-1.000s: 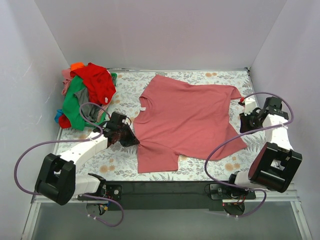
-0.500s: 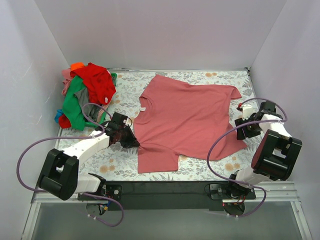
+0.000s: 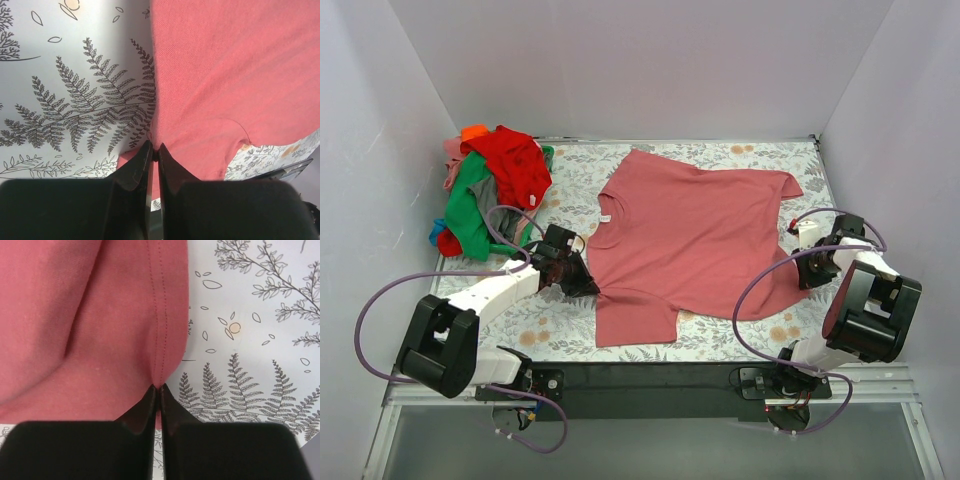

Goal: Fold and stack the t-shirts
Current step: Flatten the tshirt out

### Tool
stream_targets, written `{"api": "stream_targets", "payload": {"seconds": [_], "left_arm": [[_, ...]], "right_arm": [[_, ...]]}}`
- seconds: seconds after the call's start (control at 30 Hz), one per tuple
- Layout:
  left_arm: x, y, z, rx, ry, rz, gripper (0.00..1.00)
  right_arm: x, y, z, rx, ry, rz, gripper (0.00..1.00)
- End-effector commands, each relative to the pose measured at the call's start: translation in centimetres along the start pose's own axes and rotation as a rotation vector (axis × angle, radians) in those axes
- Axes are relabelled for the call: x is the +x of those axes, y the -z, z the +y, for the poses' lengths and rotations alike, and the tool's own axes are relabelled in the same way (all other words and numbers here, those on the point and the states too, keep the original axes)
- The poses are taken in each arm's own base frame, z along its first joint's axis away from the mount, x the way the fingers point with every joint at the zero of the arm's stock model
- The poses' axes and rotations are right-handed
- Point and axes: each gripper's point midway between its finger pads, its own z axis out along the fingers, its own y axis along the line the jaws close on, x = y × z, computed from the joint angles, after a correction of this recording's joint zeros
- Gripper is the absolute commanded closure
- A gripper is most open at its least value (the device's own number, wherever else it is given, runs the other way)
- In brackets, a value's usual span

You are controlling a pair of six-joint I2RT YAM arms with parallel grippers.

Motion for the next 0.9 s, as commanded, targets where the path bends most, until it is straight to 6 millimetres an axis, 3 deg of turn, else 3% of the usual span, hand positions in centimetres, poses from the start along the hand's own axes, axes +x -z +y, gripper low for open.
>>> {"api": "stream_targets", "payload": {"seconds": [0.0, 0.1, 0.2, 0.3, 0.33, 0.37, 0.4, 0.47, 0.5, 0.57, 0.6, 0.67, 0.7, 0.73, 0.77, 0.8, 0.83, 0.87], "left_arm": [[-0.2, 0.4, -0.6, 0.027, -0.023, -0.002, 1.0], [-0.2, 0.8, -1.0, 0.048, -0.028, -0.008, 1.0], [-0.9, 1.8, -1.9, 0.079, -0.035, -0.049, 1.0], [-1.9, 3.9, -3.3, 0.132, -0.044, -0.12, 1.0], [-2.4, 4.7, -3.8, 0.146, -0.05, -0.141, 1.0], [-2.7, 5.9, -4.5, 0.167, -0.064, -0.165, 1.0], [-3.8, 7.5, -6.0, 0.204, -0.091, -0.207, 1.0], [-5.4, 9.6, -7.3, 0.222, -0.113, -0.282, 1.0], [-6.2, 11.0, -8.2, 0.246, -0.123, -0.324, 1.0], [-8.7, 13.8, -10.3, 0.279, -0.144, -0.437, 1.0], [-10.1, 14.2, -11.0, 0.288, -0.144, -0.476, 1.0], [-12.7, 16.2, -13.3, 0.332, -0.146, -0.545, 1.0], [-14.4, 16.5, -13.9, 0.339, -0.134, -0.568, 1.0], [-16.1, 15.2, -14.5, 0.32, -0.124, -0.553, 1.0], [-18.6, 17.3, -16.8, 0.373, -0.126, -0.595, 1.0], [-20.2, 18.1, -18.2, 0.4, -0.127, -0.611, 1.0], [-22.3, 15.8, -18.7, 0.383, -0.11, -0.573, 1.0], [-24.8, 19.8, -22.4, 0.475, -0.132, -0.649, 1.0]], "right_arm": [[1.7, -1.2, 0.7, -0.036, -0.013, 0.056, 0.96], [0.8, 0.0, 0.9, -0.031, 0.001, 0.018, 0.99], [-1.4, 3.3, 1.2, 0.006, 0.056, -0.091, 0.99], [-5.6, 8.8, 1.3, 0.055, 0.139, -0.258, 0.99], [-6.4, 10.7, 2.2, 0.042, 0.159, -0.303, 0.99], [-8.6, 13.6, 1.8, 0.081, 0.189, -0.367, 0.99], [-9.7, 15.2, 2.1, 0.091, 0.209, -0.402, 0.99], [-11.7, 18.3, 2.8, 0.097, 0.233, -0.459, 0.99], [-13.8, 21.4, 2.6, 0.137, 0.25, -0.525, 0.99], [-16.5, 23.2, 3.4, 0.13, 0.279, -0.567, 0.99], [-18.9, 25.6, 4.3, 0.147, 0.312, -0.622, 0.99], [-21.9, 25.4, 4.6, 0.136, 0.327, -0.626, 0.99], [-23.5, 26.0, 4.8, 0.151, 0.341, -0.645, 0.99], [-26.4, 26.8, 5.1, 0.192, 0.361, -0.663, 0.99], [-28.5, 28.3, 4.9, 0.233, 0.368, -0.704, 0.99], [-30.4, 29.2, 5.1, 0.255, 0.376, -0.729, 0.99], [-33.8, 31.9, 4.5, 0.318, 0.381, -0.8, 0.99], [-35.1, 32.8, 4.0, 0.361, 0.381, -0.828, 0.99]]}}
